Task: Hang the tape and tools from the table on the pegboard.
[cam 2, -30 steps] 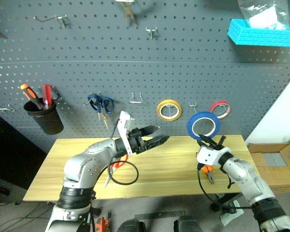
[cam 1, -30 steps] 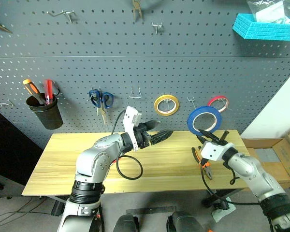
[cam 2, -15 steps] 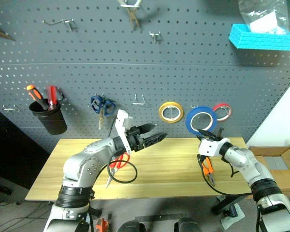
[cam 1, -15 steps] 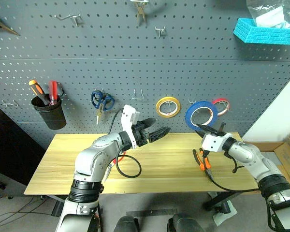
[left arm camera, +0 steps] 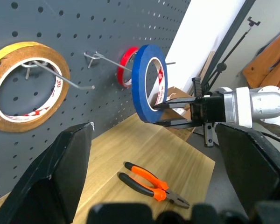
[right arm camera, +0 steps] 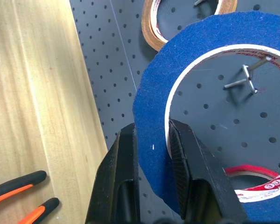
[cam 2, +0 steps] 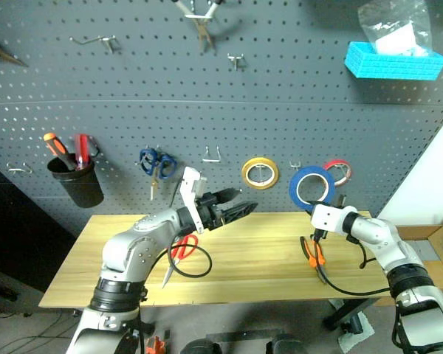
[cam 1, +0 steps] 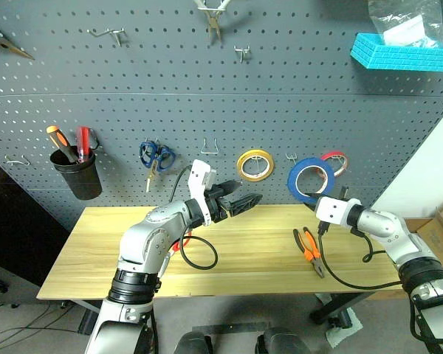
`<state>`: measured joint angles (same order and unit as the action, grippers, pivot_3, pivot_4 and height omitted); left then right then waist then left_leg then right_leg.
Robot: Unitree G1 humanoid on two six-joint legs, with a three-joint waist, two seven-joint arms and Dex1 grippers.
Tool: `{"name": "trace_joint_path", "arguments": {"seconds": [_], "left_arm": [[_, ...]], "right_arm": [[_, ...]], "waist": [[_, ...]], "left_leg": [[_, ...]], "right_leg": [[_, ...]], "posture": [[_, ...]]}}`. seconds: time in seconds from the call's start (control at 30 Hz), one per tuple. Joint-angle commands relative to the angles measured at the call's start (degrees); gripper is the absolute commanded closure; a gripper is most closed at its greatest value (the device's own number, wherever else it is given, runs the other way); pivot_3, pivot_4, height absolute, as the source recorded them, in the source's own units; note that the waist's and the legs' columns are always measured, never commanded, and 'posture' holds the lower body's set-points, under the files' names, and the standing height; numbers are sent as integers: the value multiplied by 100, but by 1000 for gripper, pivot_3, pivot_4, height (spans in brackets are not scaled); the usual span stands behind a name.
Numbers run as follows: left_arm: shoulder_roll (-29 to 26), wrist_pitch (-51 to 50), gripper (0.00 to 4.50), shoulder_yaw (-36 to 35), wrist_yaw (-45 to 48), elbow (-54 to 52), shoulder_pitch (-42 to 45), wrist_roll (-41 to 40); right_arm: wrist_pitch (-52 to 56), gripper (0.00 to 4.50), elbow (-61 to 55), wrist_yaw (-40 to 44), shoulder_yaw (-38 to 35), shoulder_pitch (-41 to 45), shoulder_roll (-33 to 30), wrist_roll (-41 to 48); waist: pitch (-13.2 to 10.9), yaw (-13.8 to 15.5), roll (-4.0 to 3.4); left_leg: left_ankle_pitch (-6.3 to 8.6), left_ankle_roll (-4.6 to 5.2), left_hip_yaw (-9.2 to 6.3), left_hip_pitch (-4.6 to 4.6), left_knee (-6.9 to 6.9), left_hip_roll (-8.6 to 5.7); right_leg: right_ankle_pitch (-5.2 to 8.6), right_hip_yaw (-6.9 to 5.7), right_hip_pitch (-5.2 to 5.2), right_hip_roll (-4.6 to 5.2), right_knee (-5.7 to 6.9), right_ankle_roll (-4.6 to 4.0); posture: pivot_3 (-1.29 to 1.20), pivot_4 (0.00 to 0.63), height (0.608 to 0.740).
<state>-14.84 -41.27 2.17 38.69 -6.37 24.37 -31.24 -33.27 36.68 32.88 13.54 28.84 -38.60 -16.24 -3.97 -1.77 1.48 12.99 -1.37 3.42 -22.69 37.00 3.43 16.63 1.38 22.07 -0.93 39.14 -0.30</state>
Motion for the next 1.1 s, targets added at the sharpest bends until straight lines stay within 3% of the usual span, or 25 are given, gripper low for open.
{"name": "trace_joint_path", "arguments": {"seconds": [0.03, 0.67, 1.07, 1.1], "left_arm": [[10, 131, 32, 35, 63, -78, 164, -10], [-16, 94, 32, 10, 5, -102, 197, -31], [0, 49, 32, 38, -40, -195, 115, -71], [-2, 45, 32, 50, -42, -213, 65, -72]], "right_arm": [[-94, 4123, 21, 271, -168, 232, -26, 333], [-277, 4123, 1775, 324, -8, 1191, 426, 105], [-40, 112, 1264, 259, -231, 613, 200, 210], [79, 48, 1005, 252, -304, 403, 157, 280]], "waist": [[0, 0, 0], [-1, 8, 0], [-3, 16, -2], [-3, 21, -3]], "left_leg": [[0, 0, 0, 0, 0, 0], [0, 0, 2, 1, 0, -1], [0, 0, 2, 1, -2, 0], [0, 0, 3, 1, -2, 0]], "right_leg": [[0, 0, 0, 0, 0, 0], [-1, 5, 0, 2, 0, -1], [0, 7, 0, 3, -1, -1], [0, 7, 0, 3, -1, -1]], "posture": [[4, 25, 740], [37, 39, 740], [32, 52, 740], [32, 52, 740]]}}
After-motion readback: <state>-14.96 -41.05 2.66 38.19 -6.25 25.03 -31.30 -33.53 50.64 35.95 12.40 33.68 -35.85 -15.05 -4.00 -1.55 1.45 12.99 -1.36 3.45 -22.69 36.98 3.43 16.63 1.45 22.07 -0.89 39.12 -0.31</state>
